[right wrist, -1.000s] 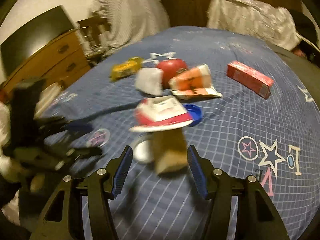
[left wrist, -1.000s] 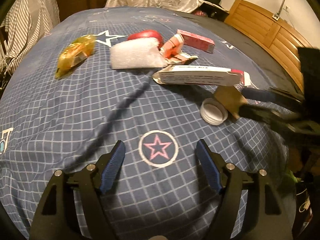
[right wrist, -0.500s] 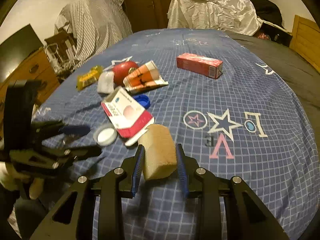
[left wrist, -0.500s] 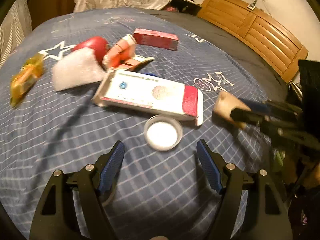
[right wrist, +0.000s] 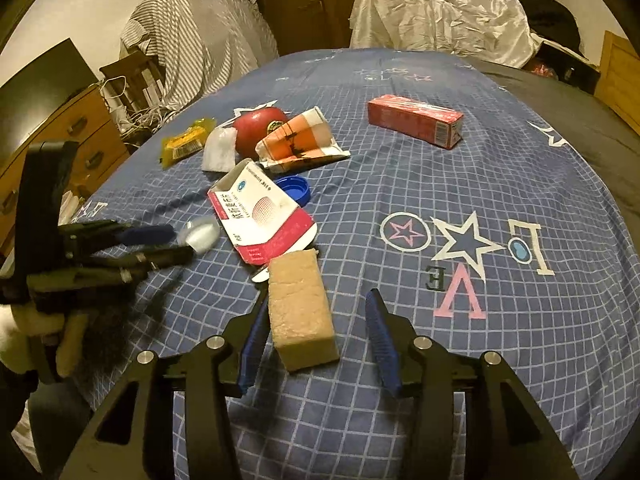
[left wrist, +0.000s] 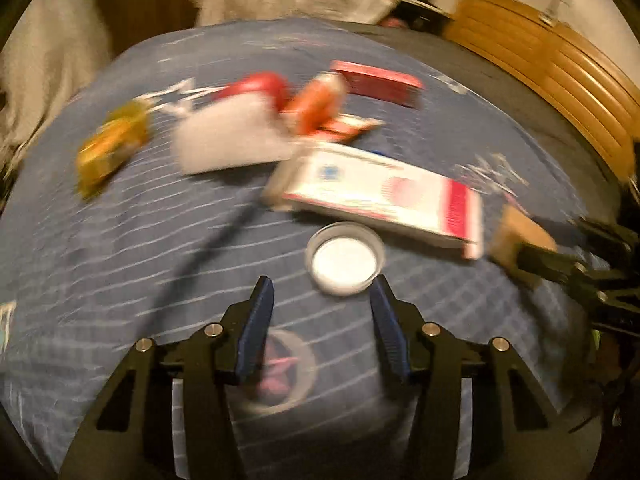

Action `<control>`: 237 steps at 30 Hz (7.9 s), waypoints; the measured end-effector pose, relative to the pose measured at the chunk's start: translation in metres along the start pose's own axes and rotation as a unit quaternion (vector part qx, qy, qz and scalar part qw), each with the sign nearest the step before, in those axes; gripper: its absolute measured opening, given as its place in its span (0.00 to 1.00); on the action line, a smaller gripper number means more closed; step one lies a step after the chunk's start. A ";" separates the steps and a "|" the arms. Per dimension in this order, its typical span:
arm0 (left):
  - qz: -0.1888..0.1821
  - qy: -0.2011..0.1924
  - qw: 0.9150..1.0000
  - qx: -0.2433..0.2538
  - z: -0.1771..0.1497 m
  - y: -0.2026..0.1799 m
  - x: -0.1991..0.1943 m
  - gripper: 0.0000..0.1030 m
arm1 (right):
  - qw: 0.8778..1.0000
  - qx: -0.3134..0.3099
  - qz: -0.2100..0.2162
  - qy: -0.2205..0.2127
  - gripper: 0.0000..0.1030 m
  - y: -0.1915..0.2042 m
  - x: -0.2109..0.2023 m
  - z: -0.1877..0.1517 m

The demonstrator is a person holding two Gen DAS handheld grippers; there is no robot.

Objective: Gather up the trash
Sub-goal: 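Grasp the tan sponge with the right tool while the left tool grasps the clear plastic cup, then carry the sponge and plastic cup with both tools to the bucket, then lower the sponge and cup into the bucket and open both tools, then move both tools back over the trash on the bed, then grasp the white medicine box with the right tool while the left tool grasps the blue bottle cap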

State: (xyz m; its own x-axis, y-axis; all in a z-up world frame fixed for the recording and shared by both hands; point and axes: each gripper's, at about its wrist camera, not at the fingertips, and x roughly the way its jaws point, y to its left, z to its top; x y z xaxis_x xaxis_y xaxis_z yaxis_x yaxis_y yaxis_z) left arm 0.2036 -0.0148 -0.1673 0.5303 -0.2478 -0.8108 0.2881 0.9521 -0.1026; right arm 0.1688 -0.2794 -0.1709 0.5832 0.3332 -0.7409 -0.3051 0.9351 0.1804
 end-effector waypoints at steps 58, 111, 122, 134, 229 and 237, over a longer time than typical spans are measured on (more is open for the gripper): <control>0.096 -0.264 0.960 -0.013 -0.019 -0.037 -0.186 0.37 | 0.953 -0.044 -0.123 -0.272 0.27 0.141 -0.152 0.017; 0.296 -0.193 0.884 -0.304 -0.123 0.360 -0.314 0.37 | 0.940 -0.273 0.198 -0.051 0.27 0.660 0.072 0.201; 0.240 -0.137 0.894 -0.352 -0.143 0.431 -0.279 0.37 | 0.920 -0.291 0.231 0.122 0.27 0.721 0.189 0.194; 0.252 -0.106 0.879 -0.392 -0.191 0.480 -0.272 0.37 | 0.915 -0.292 0.220 0.169 0.27 0.712 0.234 0.206; -0.017 0.019 0.998 -0.050 -0.005 0.044 -0.017 0.61 | 0.992 -0.095 -0.058 0.067 0.58 0.047 0.068 0.042; -0.030 0.018 0.999 0.019 0.015 -0.010 0.017 0.71 | 0.997 0.002 -0.066 0.045 0.53 -0.007 0.025 0.001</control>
State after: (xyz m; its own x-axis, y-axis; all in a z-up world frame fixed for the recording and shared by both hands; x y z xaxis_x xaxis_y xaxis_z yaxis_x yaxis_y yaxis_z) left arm 0.2213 -0.0309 -0.1715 0.4819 -0.2969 -0.8244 0.3494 0.9279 -0.1300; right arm 0.1861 -0.2779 -0.1898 0.5473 0.1958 -0.8137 -0.2280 0.9704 0.0802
